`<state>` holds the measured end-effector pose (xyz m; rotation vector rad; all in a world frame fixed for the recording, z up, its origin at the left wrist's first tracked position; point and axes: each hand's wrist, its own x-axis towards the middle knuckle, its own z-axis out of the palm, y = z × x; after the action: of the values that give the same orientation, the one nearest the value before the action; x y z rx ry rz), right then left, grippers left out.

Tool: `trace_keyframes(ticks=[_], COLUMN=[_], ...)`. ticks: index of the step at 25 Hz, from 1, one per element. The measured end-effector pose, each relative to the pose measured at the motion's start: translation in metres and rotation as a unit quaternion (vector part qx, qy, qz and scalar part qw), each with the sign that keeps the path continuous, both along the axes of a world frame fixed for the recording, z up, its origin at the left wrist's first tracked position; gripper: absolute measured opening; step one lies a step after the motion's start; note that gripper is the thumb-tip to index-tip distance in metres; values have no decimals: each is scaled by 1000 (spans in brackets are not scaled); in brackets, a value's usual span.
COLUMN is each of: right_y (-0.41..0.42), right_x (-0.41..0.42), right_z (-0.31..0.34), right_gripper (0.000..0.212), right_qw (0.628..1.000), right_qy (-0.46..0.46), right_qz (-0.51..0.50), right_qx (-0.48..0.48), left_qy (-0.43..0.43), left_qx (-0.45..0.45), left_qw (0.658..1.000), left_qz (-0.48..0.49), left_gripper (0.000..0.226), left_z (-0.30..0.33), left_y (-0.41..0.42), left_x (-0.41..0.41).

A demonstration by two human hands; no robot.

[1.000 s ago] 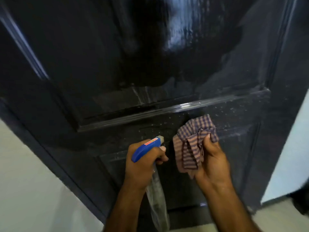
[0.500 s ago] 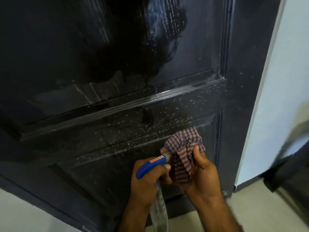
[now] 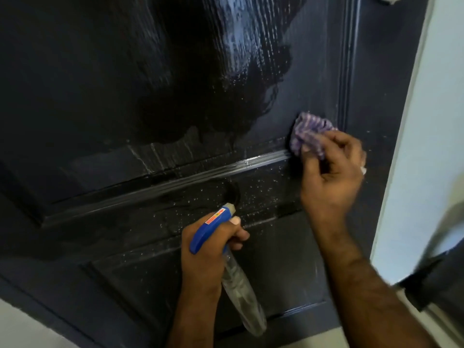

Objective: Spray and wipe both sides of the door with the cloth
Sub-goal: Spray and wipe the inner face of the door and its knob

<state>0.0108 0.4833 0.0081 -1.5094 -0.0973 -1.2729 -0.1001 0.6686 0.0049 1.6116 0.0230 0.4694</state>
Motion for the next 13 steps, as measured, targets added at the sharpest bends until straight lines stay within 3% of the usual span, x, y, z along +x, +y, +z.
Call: trace_keyframes(ticks=[3,7,10,13], right_y=[61,156,196,175], right_x=[-4,-34,-45,-36], right_z=[-18,-14,-8,-14], right_gripper=[25,30,33,32], right_qw=[996,978,951,949], right_qy=[-6,-24,-57,-72], right_qz=[-26,51,104,20], right_qx=[-80,-198,-285,-305], left_qy=[5,-20,-12,-24], left_qx=[-26,-83,-90,-44], left_qw=[999,992,986,987], left_qz=[40,95,138,155], left_gripper=[22,7,13,24], left_z=[-2,9,17,20], left_y=[22,64,103,129], left_x=[-5,-22,-30,-30])
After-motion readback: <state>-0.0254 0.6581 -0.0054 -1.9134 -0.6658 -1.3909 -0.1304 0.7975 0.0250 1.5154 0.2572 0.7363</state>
